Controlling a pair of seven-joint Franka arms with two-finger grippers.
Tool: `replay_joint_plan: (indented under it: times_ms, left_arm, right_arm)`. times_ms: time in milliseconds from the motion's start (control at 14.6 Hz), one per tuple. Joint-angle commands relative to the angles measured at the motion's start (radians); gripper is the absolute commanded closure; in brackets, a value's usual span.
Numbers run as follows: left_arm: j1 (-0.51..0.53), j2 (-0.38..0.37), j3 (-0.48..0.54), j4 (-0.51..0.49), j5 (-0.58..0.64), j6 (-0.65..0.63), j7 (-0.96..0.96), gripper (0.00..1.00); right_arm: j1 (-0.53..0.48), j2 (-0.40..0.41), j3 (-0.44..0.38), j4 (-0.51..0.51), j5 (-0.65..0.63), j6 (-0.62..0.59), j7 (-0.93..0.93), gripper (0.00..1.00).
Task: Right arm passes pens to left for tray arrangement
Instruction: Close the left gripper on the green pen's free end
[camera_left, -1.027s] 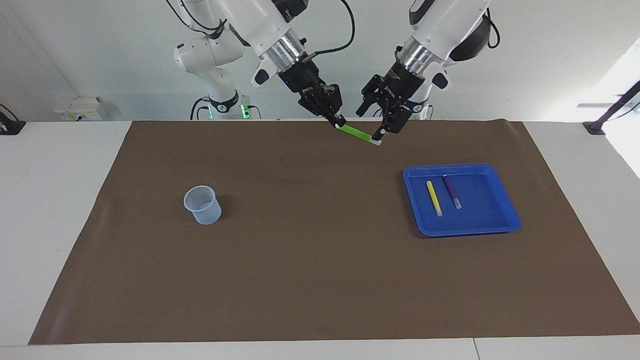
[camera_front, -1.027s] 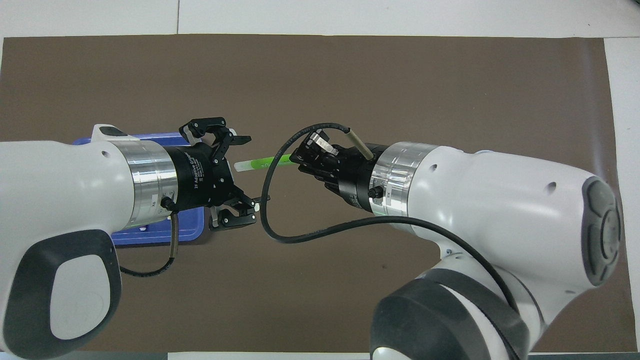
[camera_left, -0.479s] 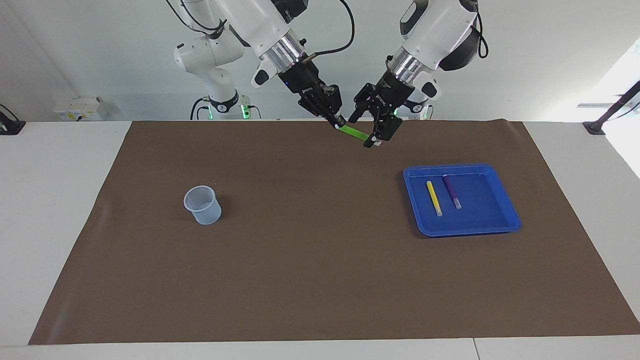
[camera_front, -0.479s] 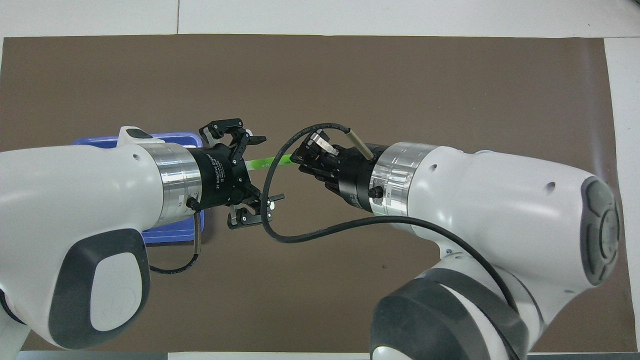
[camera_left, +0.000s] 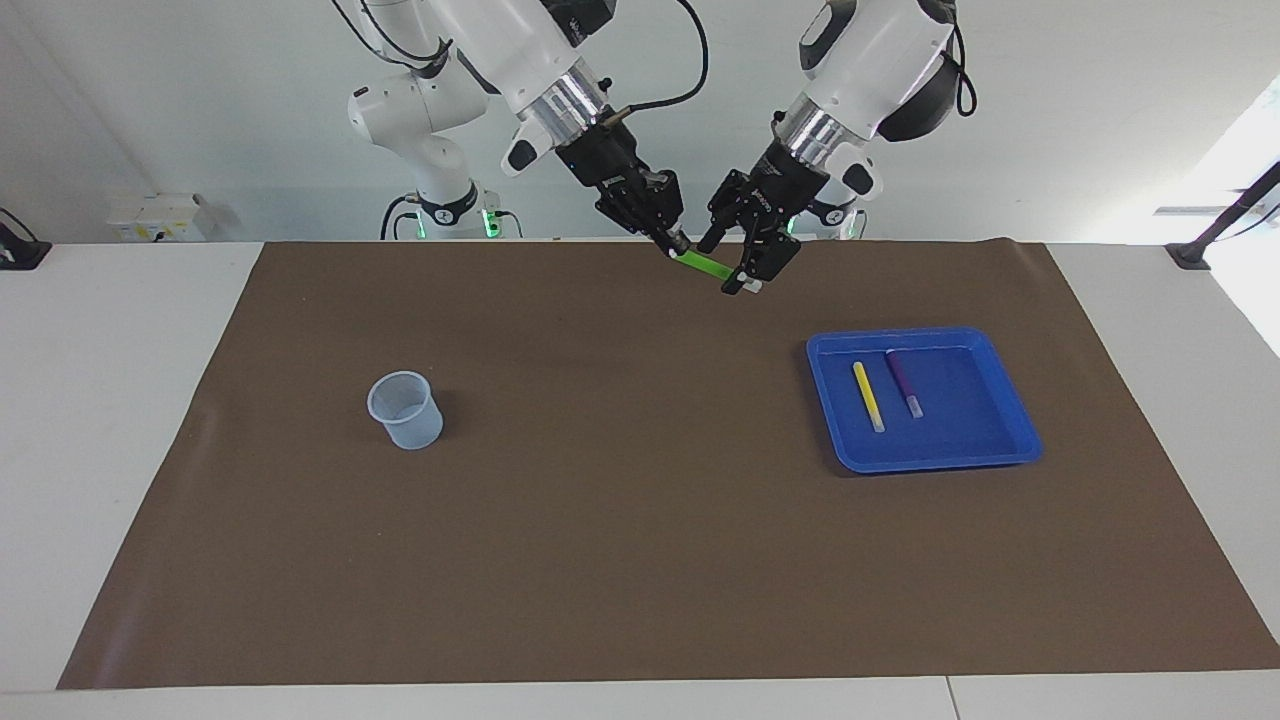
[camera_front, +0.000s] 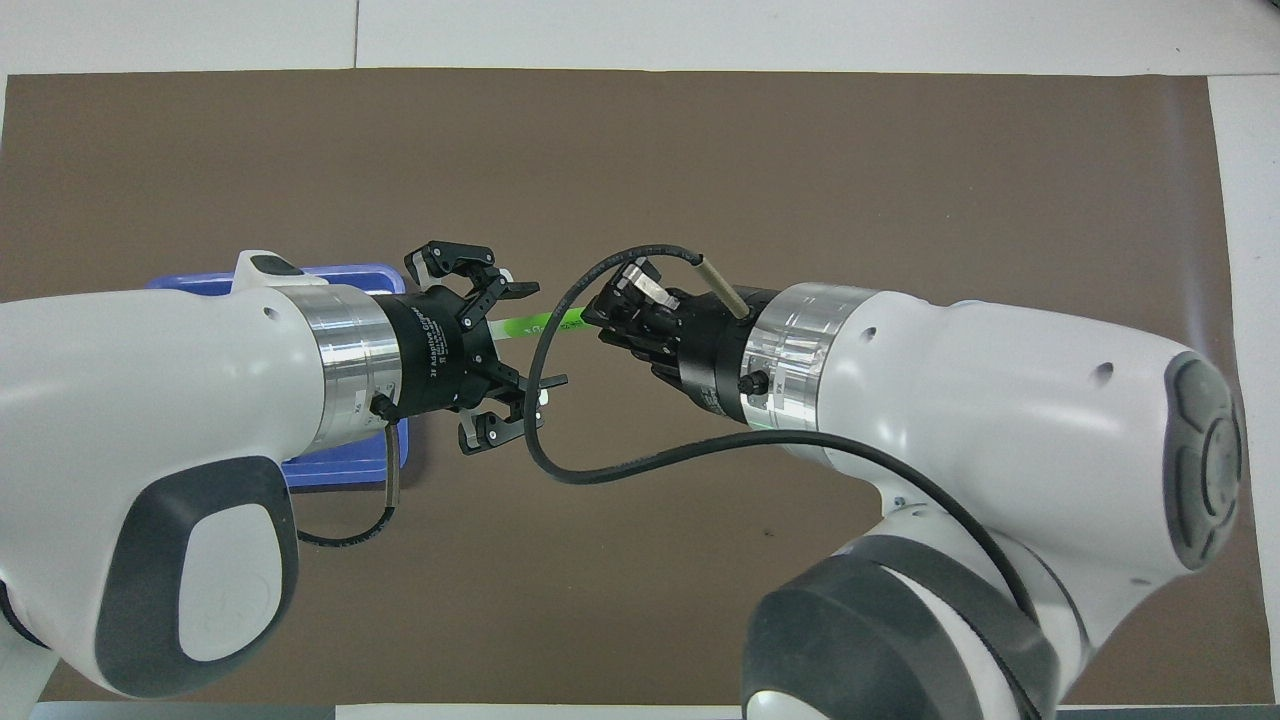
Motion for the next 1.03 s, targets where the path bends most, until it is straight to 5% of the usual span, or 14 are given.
replay_joint_plan:
  times_ms: [0, 205, 548, 616, 685, 753, 959]
  left_arm:
    - [-0.005, -0.006, 0.006, -0.009, 0.009, 0.015, 0.013, 0.6]
    - [-0.002, -0.006, 0.007, -0.007, 0.009, 0.016, 0.013, 0.97]
    - [-0.002, -0.002, 0.006, 0.0, 0.043, 0.024, 0.033, 1.0]
    - [-0.004, -0.002, 0.006, 0.0, 0.052, 0.024, 0.034, 1.0]
    - [-0.002, -0.002, 0.007, 0.0, 0.052, 0.026, 0.036, 1.0]
    - [0.002, -0.002, 0.007, 0.0, 0.054, 0.026, 0.037, 1.0]
    - [0.025, 0.001, 0.007, -0.001, 0.052, 0.027, 0.089, 1.0]
  right_arm:
    - [-0.01, -0.022, 0.003, -0.027, 0.024, 0.018, -0.031, 1.0]
    - [-0.011, -0.022, 0.003, -0.027, 0.024, 0.018, -0.031, 1.0]
    - [-0.013, -0.022, 0.003, -0.027, 0.024, 0.016, -0.031, 1.0]
    - [-0.013, -0.021, 0.003, -0.027, 0.024, 0.015, -0.031, 0.87]
    - [-0.013, -0.021, 0.003, -0.027, 0.024, 0.013, -0.024, 0.2]
    - [-0.013, -0.022, 0.003, -0.025, 0.024, 0.005, -0.02, 0.0]
    - [-0.017, -0.019, -0.001, -0.016, 0.006, -0.022, -0.089, 0.0]
